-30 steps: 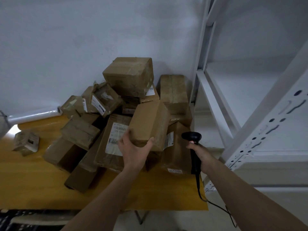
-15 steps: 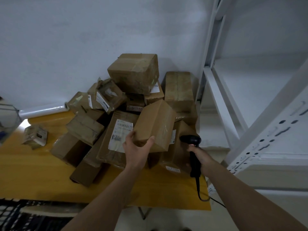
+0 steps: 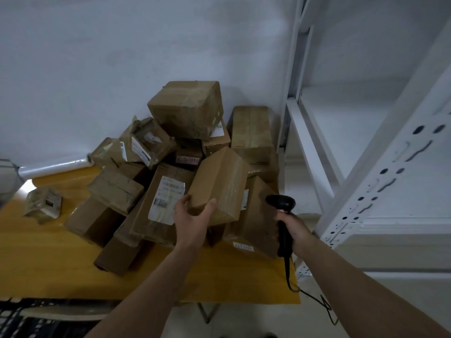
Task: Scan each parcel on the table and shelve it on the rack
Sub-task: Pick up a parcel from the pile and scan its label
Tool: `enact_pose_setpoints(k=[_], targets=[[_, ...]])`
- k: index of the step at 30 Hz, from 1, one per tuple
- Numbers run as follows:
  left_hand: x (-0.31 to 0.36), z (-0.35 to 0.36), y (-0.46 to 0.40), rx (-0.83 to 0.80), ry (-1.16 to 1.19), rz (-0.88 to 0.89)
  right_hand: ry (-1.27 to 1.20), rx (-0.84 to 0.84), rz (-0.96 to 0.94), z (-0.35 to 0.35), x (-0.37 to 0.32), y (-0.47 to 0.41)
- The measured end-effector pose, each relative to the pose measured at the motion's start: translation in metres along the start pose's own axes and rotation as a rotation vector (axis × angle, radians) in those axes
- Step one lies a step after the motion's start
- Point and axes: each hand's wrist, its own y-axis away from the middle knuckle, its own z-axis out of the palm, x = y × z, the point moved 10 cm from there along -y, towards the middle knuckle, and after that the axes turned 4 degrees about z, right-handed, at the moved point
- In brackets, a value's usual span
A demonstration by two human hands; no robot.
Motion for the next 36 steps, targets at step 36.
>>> enact_pose_setpoints(k=[36], targets=[[0.008, 0.055, 0.038, -0.571, 1.161, -0.542, -0.377, -0.444, -0.141, 0.116, -0.078, 0.079]])
